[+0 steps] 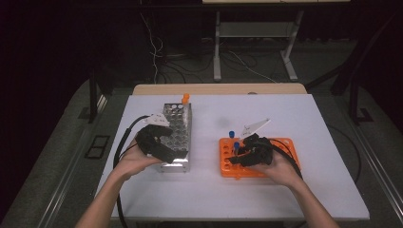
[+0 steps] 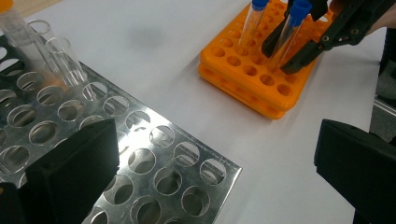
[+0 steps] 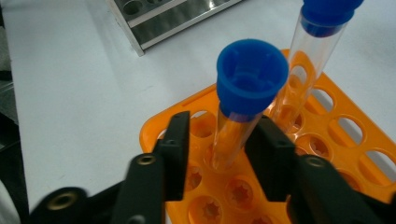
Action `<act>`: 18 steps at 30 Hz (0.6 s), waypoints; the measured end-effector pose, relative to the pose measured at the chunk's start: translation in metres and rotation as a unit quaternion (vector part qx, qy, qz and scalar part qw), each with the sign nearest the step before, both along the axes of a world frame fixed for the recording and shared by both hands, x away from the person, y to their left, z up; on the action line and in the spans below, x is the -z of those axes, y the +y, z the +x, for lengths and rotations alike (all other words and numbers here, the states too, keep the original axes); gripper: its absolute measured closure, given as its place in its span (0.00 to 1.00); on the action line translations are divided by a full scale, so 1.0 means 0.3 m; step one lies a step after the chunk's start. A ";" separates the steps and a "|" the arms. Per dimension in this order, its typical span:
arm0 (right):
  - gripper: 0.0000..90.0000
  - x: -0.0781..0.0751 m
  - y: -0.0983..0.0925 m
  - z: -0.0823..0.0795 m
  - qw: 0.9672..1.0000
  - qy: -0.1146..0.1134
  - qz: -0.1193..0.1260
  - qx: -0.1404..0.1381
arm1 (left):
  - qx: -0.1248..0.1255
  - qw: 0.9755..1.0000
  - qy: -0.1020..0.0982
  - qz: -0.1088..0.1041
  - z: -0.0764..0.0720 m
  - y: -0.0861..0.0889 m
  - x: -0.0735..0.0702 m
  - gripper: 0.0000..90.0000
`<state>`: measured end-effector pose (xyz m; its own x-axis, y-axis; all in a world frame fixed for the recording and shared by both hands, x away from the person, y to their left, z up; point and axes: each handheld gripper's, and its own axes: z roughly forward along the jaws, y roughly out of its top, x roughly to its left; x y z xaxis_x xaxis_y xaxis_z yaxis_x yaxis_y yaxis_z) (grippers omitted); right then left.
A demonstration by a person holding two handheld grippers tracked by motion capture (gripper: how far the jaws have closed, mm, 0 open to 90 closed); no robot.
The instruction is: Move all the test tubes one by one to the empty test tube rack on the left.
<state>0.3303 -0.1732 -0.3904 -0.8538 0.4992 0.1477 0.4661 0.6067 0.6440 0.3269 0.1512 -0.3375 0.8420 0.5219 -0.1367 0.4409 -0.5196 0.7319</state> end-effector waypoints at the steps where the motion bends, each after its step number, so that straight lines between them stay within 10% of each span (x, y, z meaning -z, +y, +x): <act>1: 0.75 0.001 0.001 0.000 1.000 -0.002 -0.001 0.001 | 0.000 1.000 0.000 0.000 -0.001 -0.001 0.002 0.00; 18: 0.84 -0.060 -0.015 0.000 1.000 -0.014 -0.005 0.000 | 0.016 1.000 0.002 0.004 -0.002 -0.028 -0.001 0.00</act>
<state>0.3304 -0.1778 -0.3724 -0.8572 0.5012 0.1181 0.4481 0.6129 0.6508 0.3264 0.1428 -0.3373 0.8575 0.4963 -0.1356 0.4269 -0.5392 0.7259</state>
